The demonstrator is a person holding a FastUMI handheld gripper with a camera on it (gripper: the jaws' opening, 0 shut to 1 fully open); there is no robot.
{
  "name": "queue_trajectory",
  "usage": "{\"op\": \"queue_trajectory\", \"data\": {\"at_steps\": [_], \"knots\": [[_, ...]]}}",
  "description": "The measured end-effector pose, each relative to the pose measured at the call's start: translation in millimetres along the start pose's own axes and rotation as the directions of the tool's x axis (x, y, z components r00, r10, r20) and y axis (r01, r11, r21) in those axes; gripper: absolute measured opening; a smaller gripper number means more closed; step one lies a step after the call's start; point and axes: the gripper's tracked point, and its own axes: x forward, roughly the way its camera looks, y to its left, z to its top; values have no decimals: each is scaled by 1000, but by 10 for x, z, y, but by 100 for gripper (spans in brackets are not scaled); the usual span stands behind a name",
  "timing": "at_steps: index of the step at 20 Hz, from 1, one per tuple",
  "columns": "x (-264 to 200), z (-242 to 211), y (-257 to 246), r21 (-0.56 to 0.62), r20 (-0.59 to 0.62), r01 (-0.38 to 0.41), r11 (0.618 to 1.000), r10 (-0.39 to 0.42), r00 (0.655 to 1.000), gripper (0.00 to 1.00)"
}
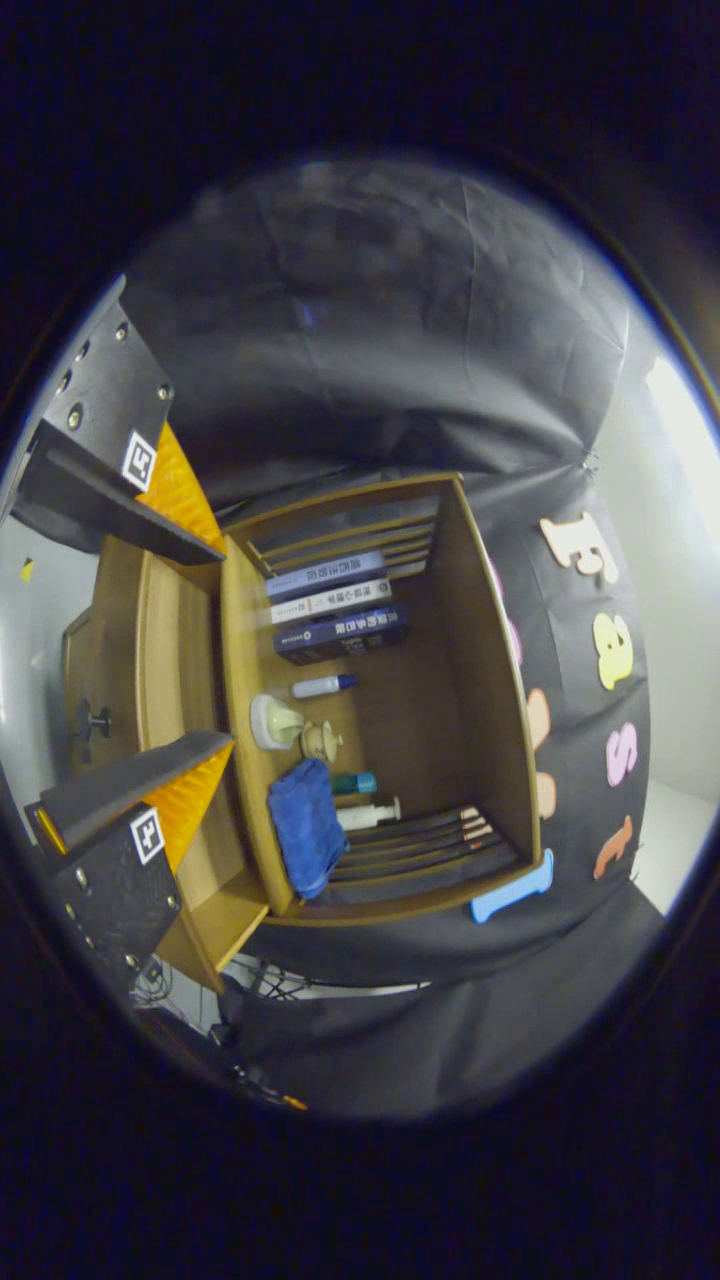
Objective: Pull open the drawer, take out the items inside it, and place them on the countertop above the cabinet.
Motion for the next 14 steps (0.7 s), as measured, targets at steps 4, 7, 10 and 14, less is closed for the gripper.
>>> {"op": "queue_trajectory", "data": {"at_steps": [4,7,10,14], "knots": [[-57,-277,-111,21,-8,17,1000,-17,1000,99],[-94,-485,-147,-24,-13,31,999,-31,999,99],[-105,-723,-158,-84,-29,32,996,-35,999,99],[-14,-1106,-272,-129,-74,57,990,-67,995,99]]}}
